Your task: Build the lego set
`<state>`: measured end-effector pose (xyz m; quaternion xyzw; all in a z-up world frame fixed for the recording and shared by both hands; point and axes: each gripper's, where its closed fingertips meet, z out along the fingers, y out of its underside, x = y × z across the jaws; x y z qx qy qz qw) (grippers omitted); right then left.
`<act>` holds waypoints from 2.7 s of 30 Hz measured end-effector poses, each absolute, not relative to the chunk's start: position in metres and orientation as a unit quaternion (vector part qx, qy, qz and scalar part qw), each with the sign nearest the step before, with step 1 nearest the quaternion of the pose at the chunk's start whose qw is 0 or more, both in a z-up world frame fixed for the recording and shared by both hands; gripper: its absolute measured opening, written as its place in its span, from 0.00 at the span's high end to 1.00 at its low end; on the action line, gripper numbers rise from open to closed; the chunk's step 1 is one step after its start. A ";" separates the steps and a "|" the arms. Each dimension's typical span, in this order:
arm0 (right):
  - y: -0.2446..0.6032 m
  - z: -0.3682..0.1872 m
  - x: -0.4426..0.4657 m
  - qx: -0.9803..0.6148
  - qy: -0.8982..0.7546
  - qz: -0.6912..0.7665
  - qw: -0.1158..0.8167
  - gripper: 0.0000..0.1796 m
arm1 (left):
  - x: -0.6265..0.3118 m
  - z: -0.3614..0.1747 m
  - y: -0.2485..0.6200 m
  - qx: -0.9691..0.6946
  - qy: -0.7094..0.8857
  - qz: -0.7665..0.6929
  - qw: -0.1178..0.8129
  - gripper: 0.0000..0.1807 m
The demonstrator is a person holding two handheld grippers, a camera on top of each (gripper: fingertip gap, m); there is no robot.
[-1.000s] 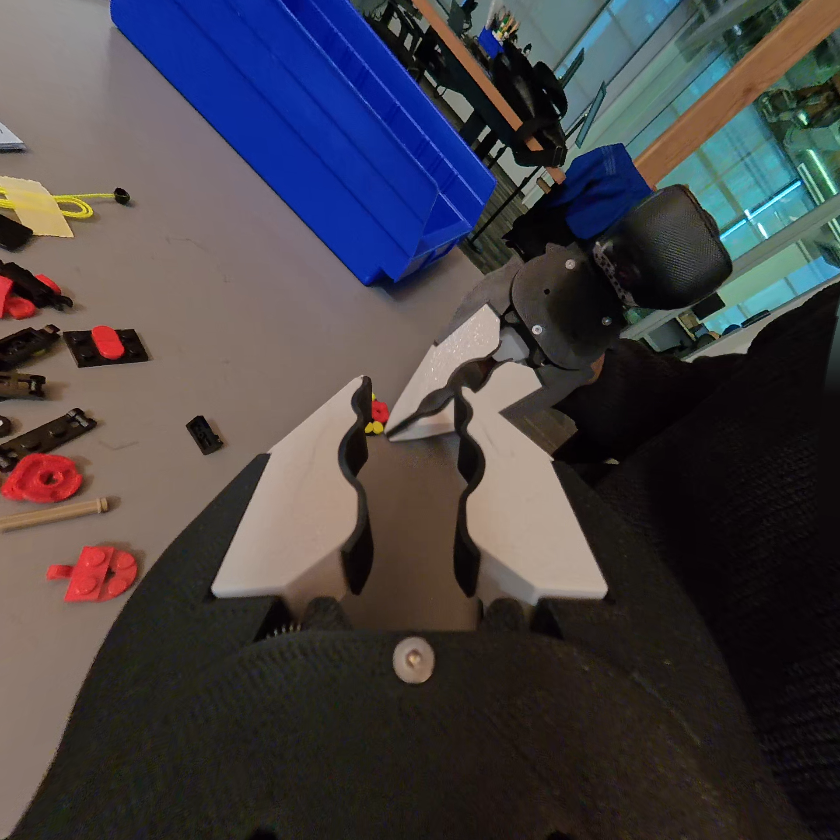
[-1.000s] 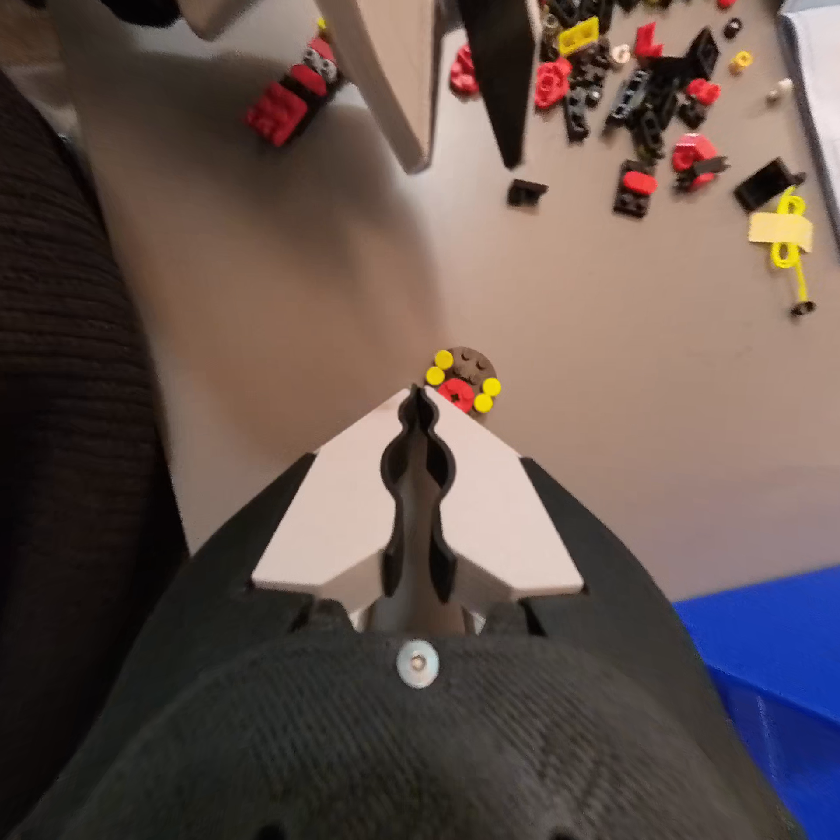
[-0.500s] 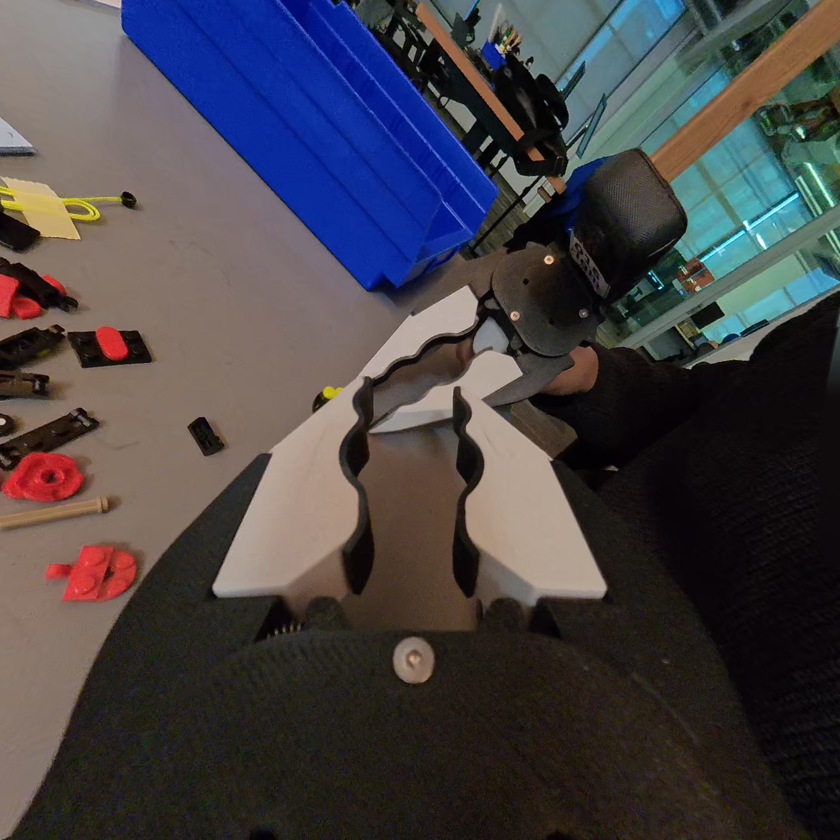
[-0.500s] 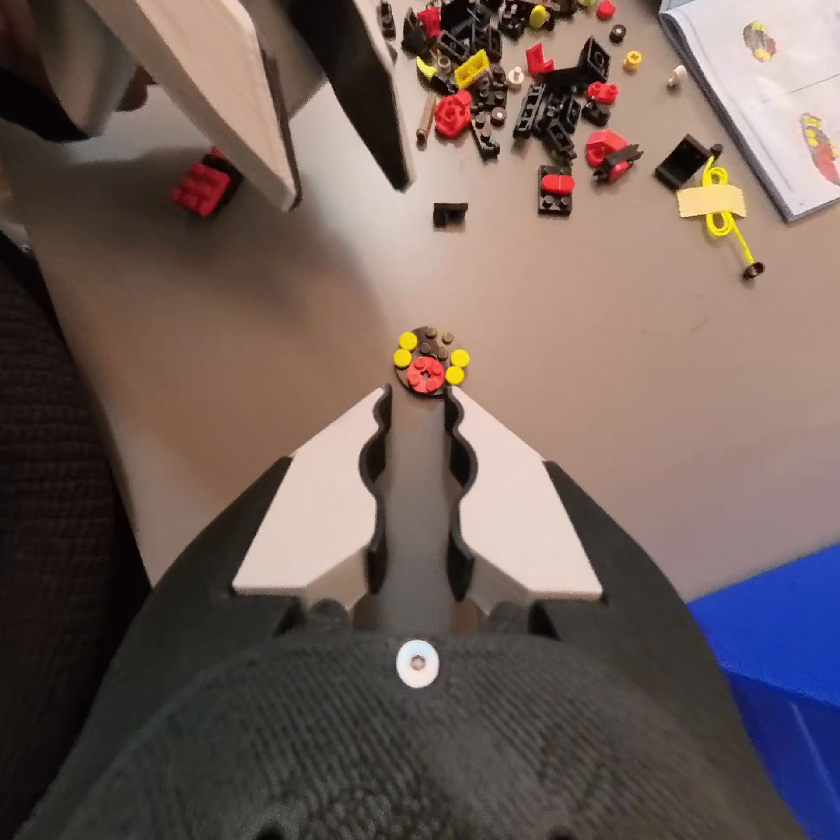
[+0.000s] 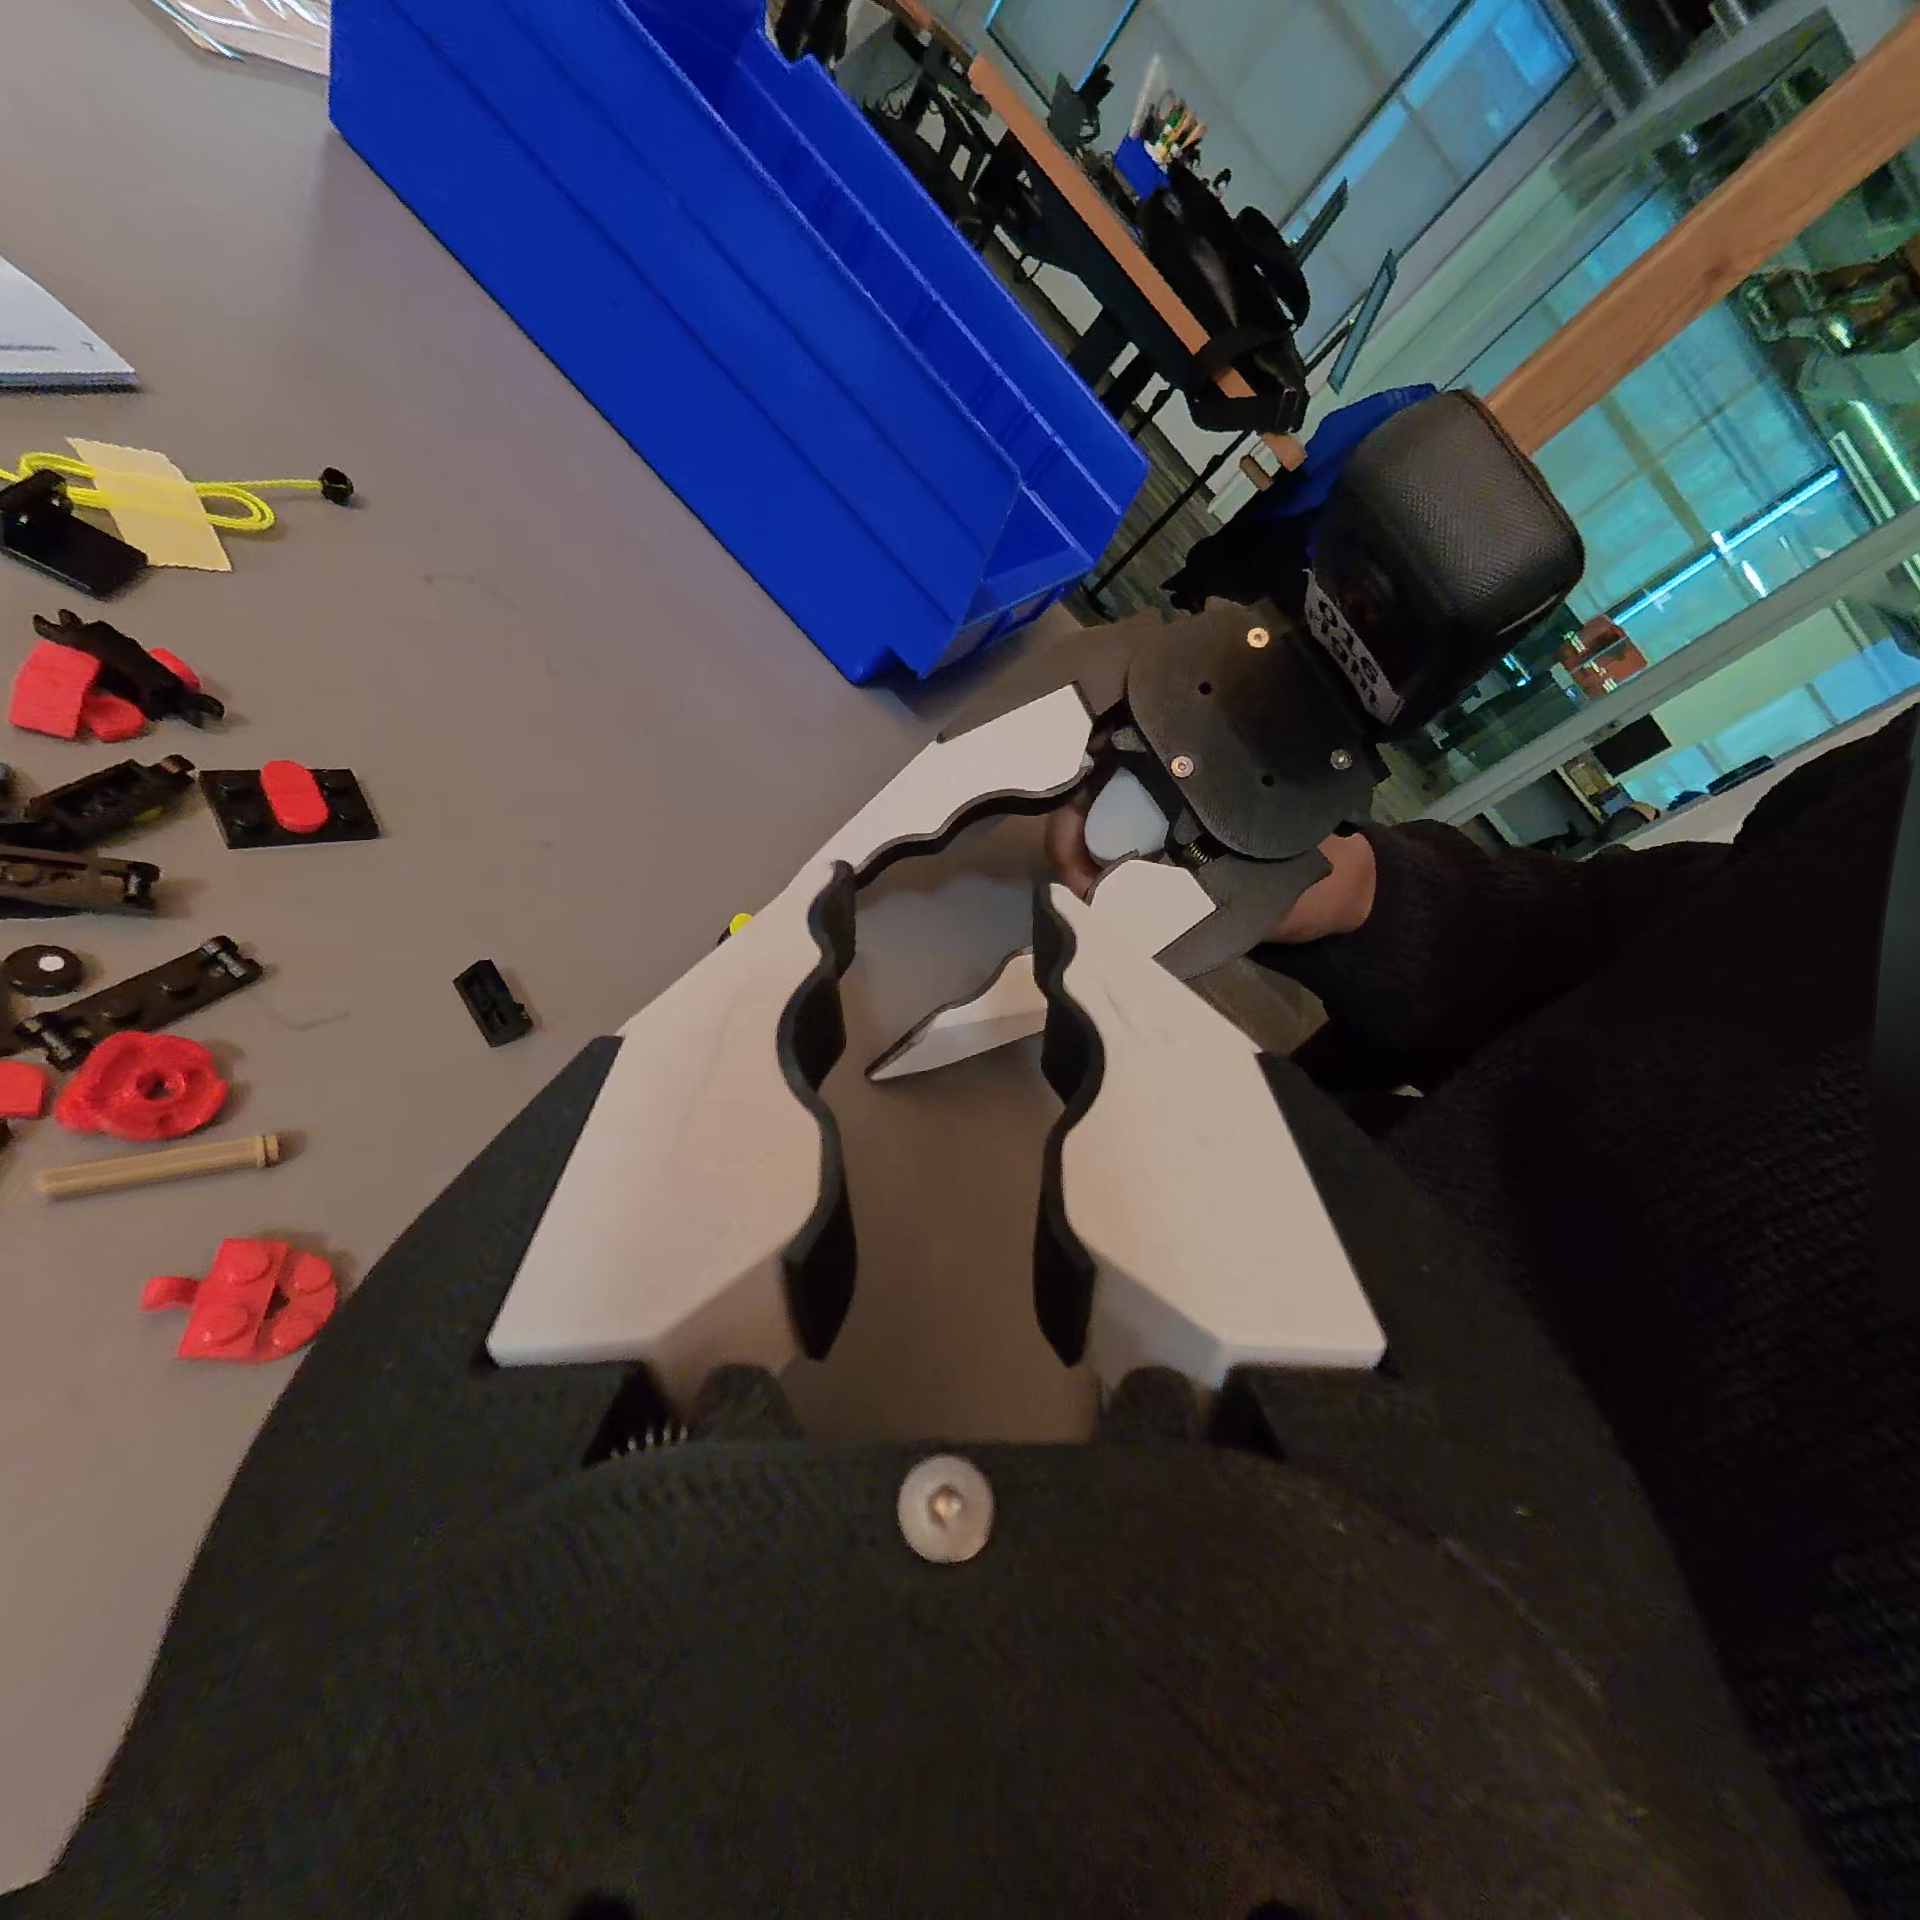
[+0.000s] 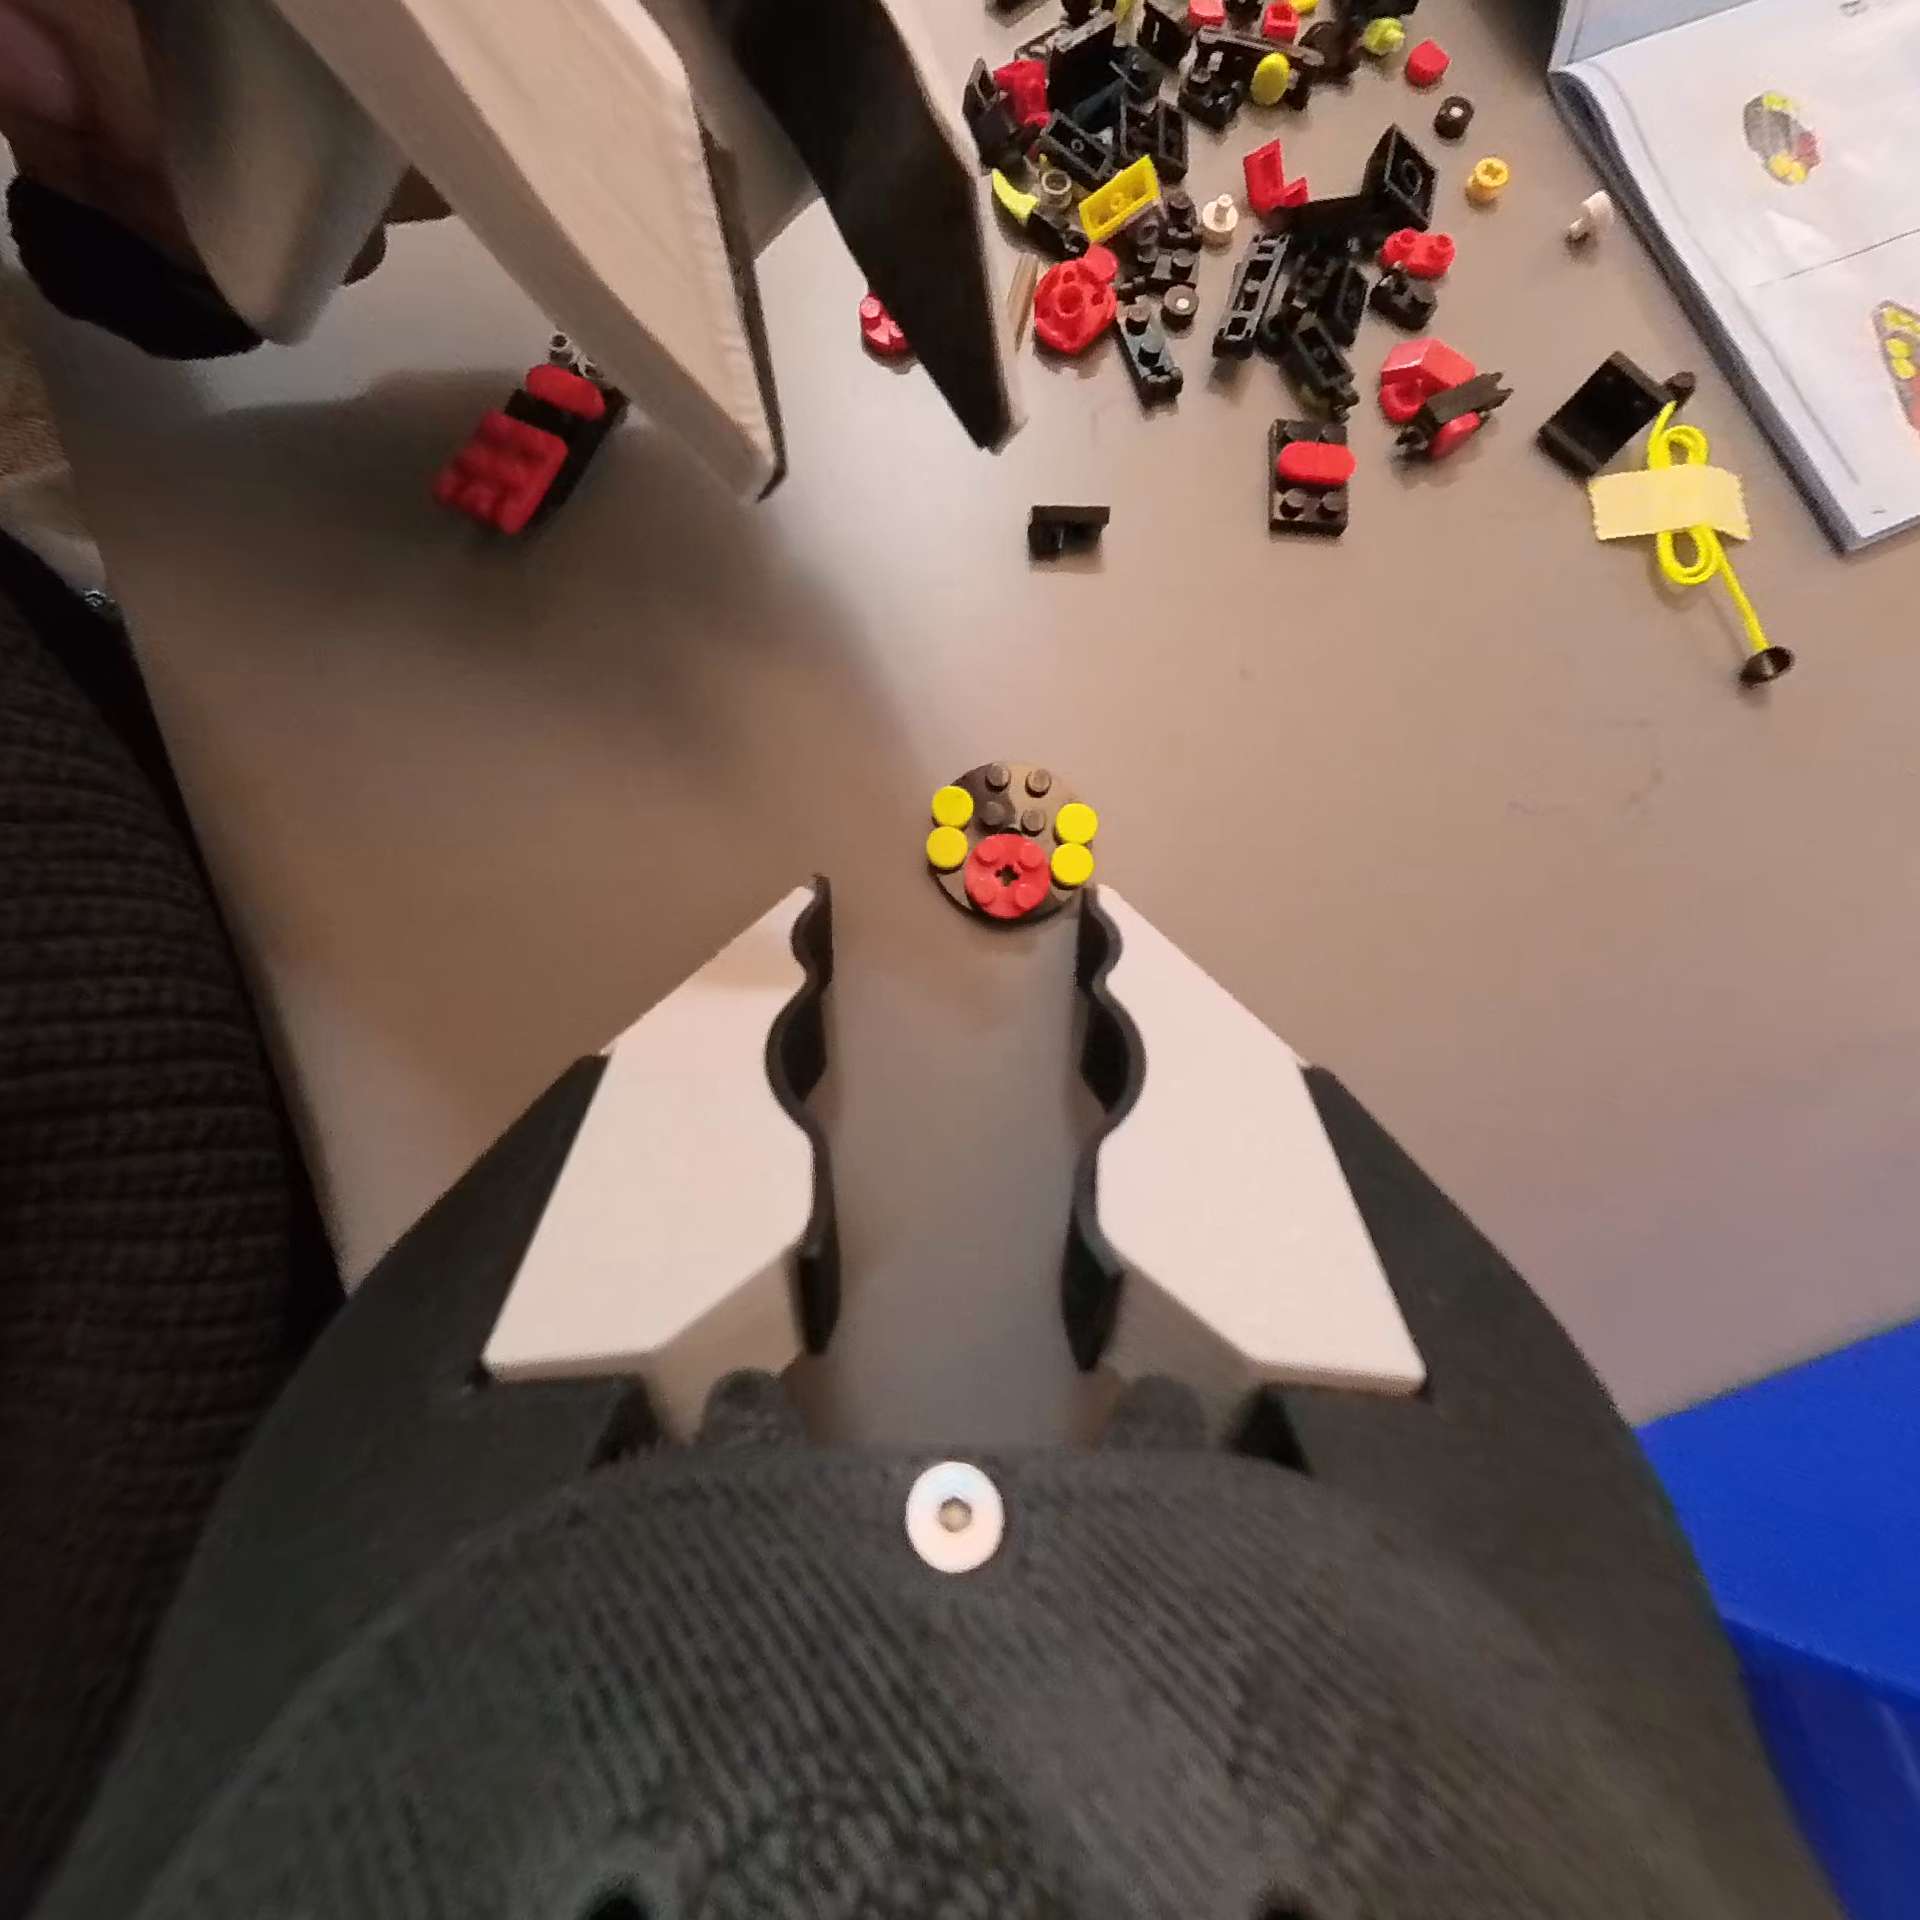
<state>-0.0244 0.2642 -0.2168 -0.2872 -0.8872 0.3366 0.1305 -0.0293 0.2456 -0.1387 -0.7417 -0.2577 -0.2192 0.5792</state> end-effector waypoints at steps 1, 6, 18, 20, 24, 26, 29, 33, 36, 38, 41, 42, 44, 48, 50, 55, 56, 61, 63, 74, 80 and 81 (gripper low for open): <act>0.266 -0.217 -0.025 -0.288 -0.887 0.335 0.133 0.75 | -0.029 -0.139 0.245 -0.741 -0.258 -0.220 0.579 0.83; 0.277 -0.216 -0.031 -0.302 -0.883 0.329 0.144 0.81 | -0.029 -0.139 0.245 -0.742 -0.259 -0.221 0.578 0.83; 0.265 -0.209 -0.032 -0.315 -0.866 0.368 0.128 0.70 | -0.032 -0.141 0.244 -0.738 -0.269 -0.224 0.576 0.83; 0.263 -0.213 -0.032 -0.313 -0.870 0.359 0.129 0.70 | -0.032 -0.141 0.244 -0.738 -0.270 -0.225 0.576 0.83; 0.257 -0.217 -0.031 -0.302 -0.873 0.359 0.130 0.73 | -0.033 -0.141 0.244 -0.738 -0.271 -0.226 0.576 0.83; 0.253 -0.217 -0.032 -0.300 -0.872 0.365 0.128 0.74 | -0.033 -0.141 0.244 -0.737 -0.272 -0.226 0.575 0.83; 0.246 -0.217 -0.028 -0.287 -0.874 0.376 0.113 0.74 | -0.033 -0.142 0.244 -0.738 -0.272 -0.226 0.575 0.83; 0.236 -0.215 -0.014 -0.257 -0.881 0.387 0.085 0.73 | -0.033 -0.141 0.244 -0.738 -0.272 -0.223 0.575 0.83; 0.235 -0.209 -0.013 -0.237 -0.883 0.391 0.104 0.72 | -0.034 -0.141 0.243 -0.738 -0.273 -0.222 0.576 0.83; 0.234 -0.205 -0.011 -0.231 -0.882 0.397 0.106 0.74 | -0.035 -0.141 0.243 -0.738 -0.274 -0.220 0.576 0.83; 0.236 -0.207 -0.012 -0.238 -0.883 0.391 0.104 0.74 | -0.036 -0.141 0.242 -0.737 -0.278 -0.220 0.576 0.84; 0.239 -0.210 -0.013 -0.240 -0.887 0.380 0.108 0.74 | -0.036 -0.141 0.242 -0.736 -0.278 -0.222 0.576 0.84; 0.248 -0.214 -0.017 -0.240 -0.893 0.360 0.124 0.74 | -0.036 -0.141 0.242 -0.735 -0.279 -0.223 0.576 0.84; 0.270 -0.215 -0.029 -0.264 -0.889 0.340 0.153 0.73 | -0.037 -0.141 0.241 -0.734 -0.281 -0.223 0.577 0.83; 0.280 -0.214 -0.037 -0.293 -0.879 0.341 0.159 0.74 | -0.037 -0.141 0.241 -0.733 -0.283 -0.224 0.577 0.84; 0.258 -0.200 -0.029 -0.293 -0.858 0.407 0.109 0.71 | -0.041 -0.146 0.239 -0.736 -0.293 -0.219 0.570 0.84; 0.253 -0.201 -0.027 -0.289 -0.860 0.407 0.105 0.71 | -0.041 -0.145 0.239 -0.735 -0.294 -0.219 0.570 0.84; 0.260 -0.213 -0.031 -0.283 -0.878 0.361 0.136 0.72 | -0.041 -0.146 0.240 -0.735 -0.294 -0.221 0.569 0.83; 0.270 -0.214 -0.034 -0.300 -0.875 0.354 0.137 0.73 | -0.041 -0.146 0.240 -0.736 -0.294 -0.220 0.569 0.84; 0.280 -0.215 -0.041 -0.372 -0.852 0.345 0.128 0.80 | -0.040 -0.147 0.240 -0.737 -0.294 -0.223 0.567 0.84; 0.278 -0.214 -0.046 -0.390 -0.841 0.356 0.116 0.85 | -0.040 -0.147 0.240 -0.737 -0.294 -0.221 0.567 0.84; 0.277 -0.214 -0.046 -0.389 -0.841 0.358 0.113 0.85 | -0.040 -0.147 0.240 -0.736 -0.294 -0.221 0.568 0.84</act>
